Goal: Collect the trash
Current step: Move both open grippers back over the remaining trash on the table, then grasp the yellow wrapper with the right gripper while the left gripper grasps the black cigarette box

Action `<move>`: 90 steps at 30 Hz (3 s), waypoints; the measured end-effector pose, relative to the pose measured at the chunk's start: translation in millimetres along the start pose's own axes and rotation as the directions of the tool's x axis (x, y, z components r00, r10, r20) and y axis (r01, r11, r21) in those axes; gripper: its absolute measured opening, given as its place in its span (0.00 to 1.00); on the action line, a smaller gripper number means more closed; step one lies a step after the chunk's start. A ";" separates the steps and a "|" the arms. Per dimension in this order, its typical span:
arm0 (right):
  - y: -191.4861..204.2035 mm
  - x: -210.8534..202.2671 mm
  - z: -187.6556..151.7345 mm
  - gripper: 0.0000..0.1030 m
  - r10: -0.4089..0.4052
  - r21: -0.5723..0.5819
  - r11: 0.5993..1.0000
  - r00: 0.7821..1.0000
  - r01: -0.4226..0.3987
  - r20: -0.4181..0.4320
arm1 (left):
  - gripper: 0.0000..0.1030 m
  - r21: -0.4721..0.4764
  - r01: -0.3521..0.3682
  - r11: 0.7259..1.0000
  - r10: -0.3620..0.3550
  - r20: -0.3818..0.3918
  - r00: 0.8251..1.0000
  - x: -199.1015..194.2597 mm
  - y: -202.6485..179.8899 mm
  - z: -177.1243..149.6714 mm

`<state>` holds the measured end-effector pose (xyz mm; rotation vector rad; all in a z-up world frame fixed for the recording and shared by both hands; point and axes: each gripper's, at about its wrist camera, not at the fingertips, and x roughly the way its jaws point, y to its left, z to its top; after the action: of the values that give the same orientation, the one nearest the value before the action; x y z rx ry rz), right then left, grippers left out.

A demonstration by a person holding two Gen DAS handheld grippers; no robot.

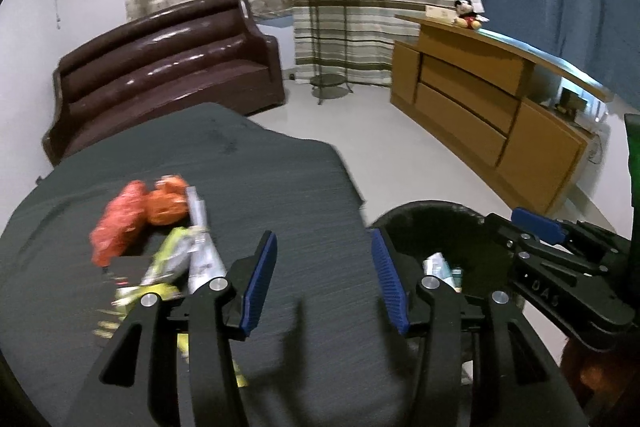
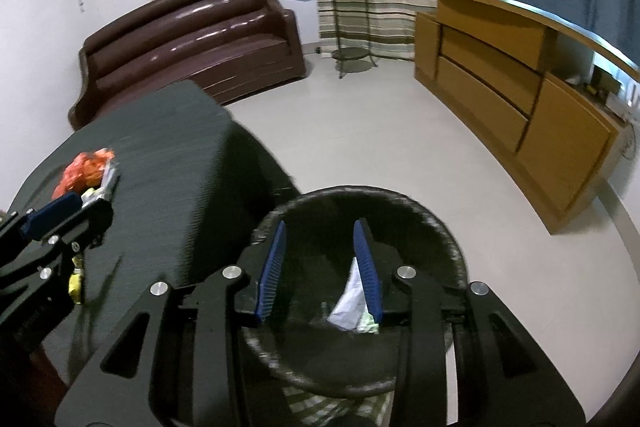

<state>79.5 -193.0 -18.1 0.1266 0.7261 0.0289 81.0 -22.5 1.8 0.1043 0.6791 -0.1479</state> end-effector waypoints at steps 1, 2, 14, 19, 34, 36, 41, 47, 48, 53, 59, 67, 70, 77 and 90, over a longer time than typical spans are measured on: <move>4.4 -0.7 -0.5 0.34 0.007 -0.007 1.000 1.000 -0.007 -0.001 | 0.50 -0.007 -0.013 1.000 0.013 0.004 1.000 -4.0 7.4 -1.7; 9.7 -1.3 -1.4 0.34 0.015 -0.014 1.000 1.000 -0.015 -0.002 | 0.51 -0.013 -0.027 1.000 0.027 0.007 1.000 -7.7 14.4 -3.4; 85.6 -4.3 -9.4 0.34 0.118 -0.115 0.986 0.992 -0.121 -0.031 | 0.54 -0.097 -0.162 0.982 0.162 -0.003 0.987 -41.1 94.7 -31.1; 114.2 -7.7 -15.8 0.34 0.151 -0.155 0.975 0.987 -0.157 -0.047 | 0.54 -0.138 -0.207 0.969 0.206 -0.021 0.978 -47.9 122.7 -45.6; 187.7 -12.6 -37.0 0.35 0.213 -0.257 0.938 0.971 -0.234 -0.107 | 0.57 -0.221 -0.265 0.938 0.256 -0.068 0.964 -58.5 180.4 -74.5; 193.2 -11.9 -38.8 0.35 0.217 -0.263 0.935 0.969 -0.240 -0.115 | 0.57 -0.228 -0.268 0.936 0.258 -0.073 0.963 -58.7 184.5 -77.0; 205.9 -7.0 -42.2 0.35 0.217 -0.281 0.927 0.966 -0.248 -0.138 | 0.57 -0.241 -0.263 0.934 0.251 -0.080 0.965 -59.4 192.4 -81.9; 213.1 4.9 -45.4 0.35 0.197 -0.291 0.925 0.964 -0.244 -0.181 | 0.58 -0.245 -0.244 0.938 0.230 -0.086 0.969 -57.2 191.6 -82.1; 212.4 5.6 -46.4 0.35 0.197 -0.291 0.925 0.963 -0.245 -0.185 | 0.59 -0.243 -0.242 0.939 0.227 -0.086 0.970 -56.9 190.8 -81.8; 211.7 4.3 -47.0 0.24 0.203 -0.302 0.919 0.961 -0.253 -0.188 | 0.59 -0.234 -0.232 0.944 0.219 -0.083 0.972 -54.9 185.1 -81.7; 204.5 -4.6 -48.6 0.24 0.202 -0.307 0.920 0.966 -0.244 -0.161 | 0.59 -0.223 -0.213 0.951 0.201 -0.076 0.977 -53.2 173.8 -78.0; 175.9 -16.4 -42.8 0.24 0.194 -0.268 0.938 0.973 -0.221 -0.122 | 0.61 -0.201 -0.182 0.963 0.171 -0.070 0.983 -48.0 158.2 -72.9; 162.7 -16.1 -38.7 0.24 0.182 -0.244 0.948 0.977 -0.204 -0.108 | 0.62 -0.192 -0.177 0.965 0.166 -0.070 0.984 -43.7 150.9 -69.4; 139.7 -11.3 -32.7 0.24 0.167 -0.202 0.962 0.981 -0.183 -0.095 | 0.64 -0.175 -0.163 0.971 0.154 -0.063 0.986 -32.6 135.2 -57.7; 124.6 2.0 -31.8 0.24 0.183 -0.149 0.968 0.976 -0.200 -0.122 | 0.64 -0.184 -0.173 0.968 0.145 -0.155 0.977 0.8 137.0 -53.4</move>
<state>62.0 -65.9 -27.4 0.0408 0.8140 0.2806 71.9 120.0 -33.4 -0.0208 0.8195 0.0822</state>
